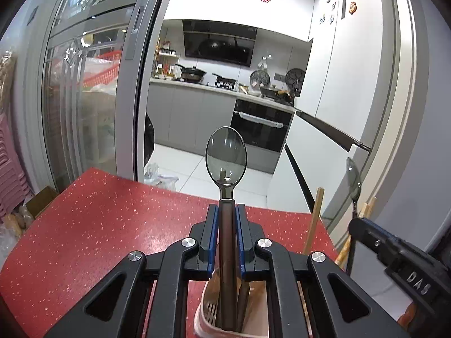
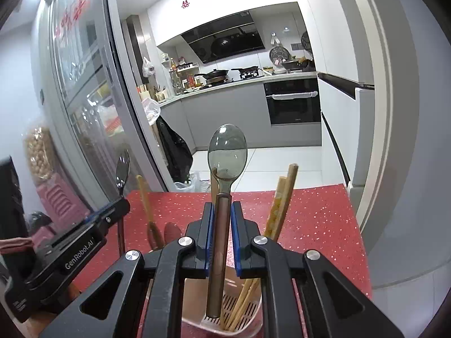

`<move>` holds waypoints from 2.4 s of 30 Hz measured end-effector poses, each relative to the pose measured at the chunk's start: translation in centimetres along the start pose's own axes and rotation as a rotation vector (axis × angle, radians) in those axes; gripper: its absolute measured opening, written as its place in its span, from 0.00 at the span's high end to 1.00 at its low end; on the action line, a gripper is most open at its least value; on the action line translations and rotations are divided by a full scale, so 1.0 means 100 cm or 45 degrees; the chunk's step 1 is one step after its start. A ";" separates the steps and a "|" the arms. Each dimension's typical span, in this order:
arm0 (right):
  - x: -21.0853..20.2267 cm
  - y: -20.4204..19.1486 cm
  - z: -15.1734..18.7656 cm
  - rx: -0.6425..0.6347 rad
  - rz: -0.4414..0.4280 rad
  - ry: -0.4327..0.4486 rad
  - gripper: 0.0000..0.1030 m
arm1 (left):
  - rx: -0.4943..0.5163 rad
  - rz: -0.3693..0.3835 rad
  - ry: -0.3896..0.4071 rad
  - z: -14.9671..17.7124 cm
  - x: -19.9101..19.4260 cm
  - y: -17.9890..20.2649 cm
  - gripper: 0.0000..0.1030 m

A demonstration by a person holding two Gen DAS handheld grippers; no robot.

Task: Organize utensils
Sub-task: 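Lift and carry the spoons to the holder with both tools, then lower the spoons into the holder and open both tools, then move both tools back over the last spoon and blue chopstick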

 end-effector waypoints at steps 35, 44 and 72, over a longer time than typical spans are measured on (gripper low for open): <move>0.031 0.001 0.053 -0.079 0.057 -0.066 0.87 | 0.121 -0.103 -0.101 0.049 0.026 0.000 0.64; 0.022 0.000 0.051 -0.064 0.033 -0.066 0.70 | 0.117 -0.098 -0.093 0.045 0.009 -0.001 0.64; -0.038 -0.021 0.119 -0.009 -0.061 -0.236 0.23 | 0.111 -0.169 -0.393 0.144 -0.050 -0.032 0.64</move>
Point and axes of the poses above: each gripper's, at about its wrist camera, not at the fingertips, and x roughly the way its jaws point, y to its right, z to its underside, the point moved 7 cm from there along x, roughly the way its jaws point, and after that the axes turned 14 degrees about -y, right-handed, at the moved point
